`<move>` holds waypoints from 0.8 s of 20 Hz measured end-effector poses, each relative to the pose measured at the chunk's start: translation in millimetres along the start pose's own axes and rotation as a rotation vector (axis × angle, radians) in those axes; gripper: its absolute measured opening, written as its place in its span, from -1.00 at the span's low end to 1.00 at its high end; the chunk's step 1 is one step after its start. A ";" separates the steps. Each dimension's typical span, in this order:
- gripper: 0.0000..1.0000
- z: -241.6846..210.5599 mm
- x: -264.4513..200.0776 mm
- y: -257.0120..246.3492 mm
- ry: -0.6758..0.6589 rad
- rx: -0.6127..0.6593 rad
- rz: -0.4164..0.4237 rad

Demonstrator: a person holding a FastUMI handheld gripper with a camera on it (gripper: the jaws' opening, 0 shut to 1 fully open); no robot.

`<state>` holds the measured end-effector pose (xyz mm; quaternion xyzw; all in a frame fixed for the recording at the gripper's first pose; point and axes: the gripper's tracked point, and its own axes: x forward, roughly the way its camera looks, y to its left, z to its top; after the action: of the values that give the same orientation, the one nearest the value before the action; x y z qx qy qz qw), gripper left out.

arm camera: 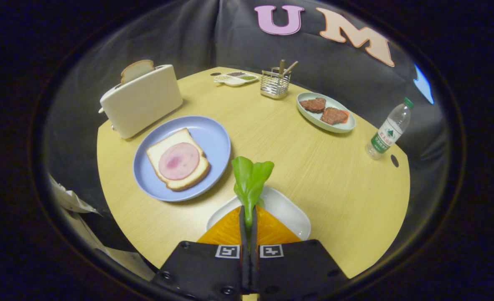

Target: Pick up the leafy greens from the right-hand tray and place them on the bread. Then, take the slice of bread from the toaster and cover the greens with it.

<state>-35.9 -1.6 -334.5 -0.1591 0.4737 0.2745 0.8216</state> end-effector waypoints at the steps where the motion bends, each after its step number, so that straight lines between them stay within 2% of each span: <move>1: -0.93 2.6 -2.5 3.2 -0.004 0.000 0.000; 10: -0.93 29.1 -14.4 40.6 -0.038 0.001 0.026; 16: -0.85 52.0 -8.4 77.4 -0.054 -0.031 0.079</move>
<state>-49.9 84.8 -301.4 -0.1454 0.4528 0.3181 0.8202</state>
